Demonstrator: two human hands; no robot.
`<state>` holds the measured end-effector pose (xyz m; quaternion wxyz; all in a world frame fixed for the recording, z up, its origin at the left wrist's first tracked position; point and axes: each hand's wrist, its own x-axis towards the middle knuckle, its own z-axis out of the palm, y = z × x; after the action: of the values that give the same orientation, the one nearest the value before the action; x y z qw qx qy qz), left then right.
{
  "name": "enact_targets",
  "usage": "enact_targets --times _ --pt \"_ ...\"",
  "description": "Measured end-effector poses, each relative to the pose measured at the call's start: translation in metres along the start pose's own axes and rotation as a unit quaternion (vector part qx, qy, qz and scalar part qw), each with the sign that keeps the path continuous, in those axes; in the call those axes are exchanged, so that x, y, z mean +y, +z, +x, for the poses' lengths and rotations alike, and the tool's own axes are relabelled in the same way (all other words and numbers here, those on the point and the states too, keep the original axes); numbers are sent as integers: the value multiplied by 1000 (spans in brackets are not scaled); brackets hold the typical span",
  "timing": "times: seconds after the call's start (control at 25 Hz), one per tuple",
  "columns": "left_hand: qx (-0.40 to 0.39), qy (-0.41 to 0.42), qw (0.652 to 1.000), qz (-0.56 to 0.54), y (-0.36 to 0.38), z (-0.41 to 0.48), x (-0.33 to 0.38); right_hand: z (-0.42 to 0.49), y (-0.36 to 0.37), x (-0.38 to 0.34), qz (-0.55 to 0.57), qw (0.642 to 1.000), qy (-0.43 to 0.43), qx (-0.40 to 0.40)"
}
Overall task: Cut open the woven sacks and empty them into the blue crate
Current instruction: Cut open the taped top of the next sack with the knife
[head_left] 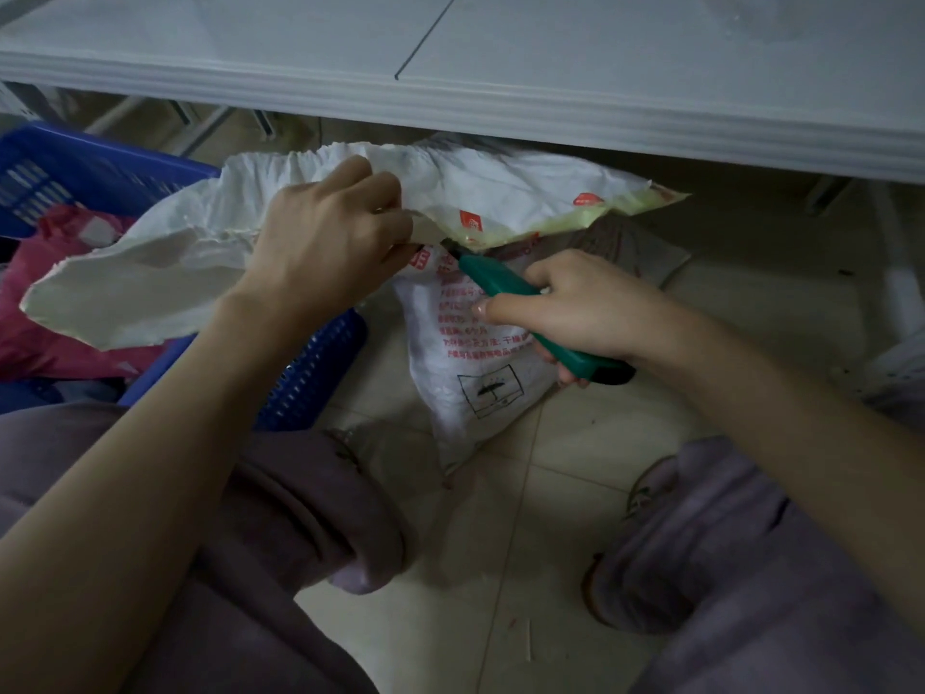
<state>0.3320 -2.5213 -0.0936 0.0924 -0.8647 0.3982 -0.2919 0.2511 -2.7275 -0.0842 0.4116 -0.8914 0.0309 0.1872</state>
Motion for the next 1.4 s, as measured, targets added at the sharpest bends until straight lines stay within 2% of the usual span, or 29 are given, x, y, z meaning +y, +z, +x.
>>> enact_targets --times 0.24,0.52,0.8,1.0,1.4 --pt "9 29 1000 3 10 -5 9 -9 25 13 -33 996 -21 81" --pt "16 55 998 7 16 0 25 -19 30 40 -36 988 20 151" --pt "22 23 999 -13 21 0 27 -19 29 40 -9 992 -3 123" --pt "6 90 996 -4 26 6 37 -17 30 41 -18 994 25 104" --pt "11 58 998 23 29 2 30 -12 24 44 -26 994 -5 109"
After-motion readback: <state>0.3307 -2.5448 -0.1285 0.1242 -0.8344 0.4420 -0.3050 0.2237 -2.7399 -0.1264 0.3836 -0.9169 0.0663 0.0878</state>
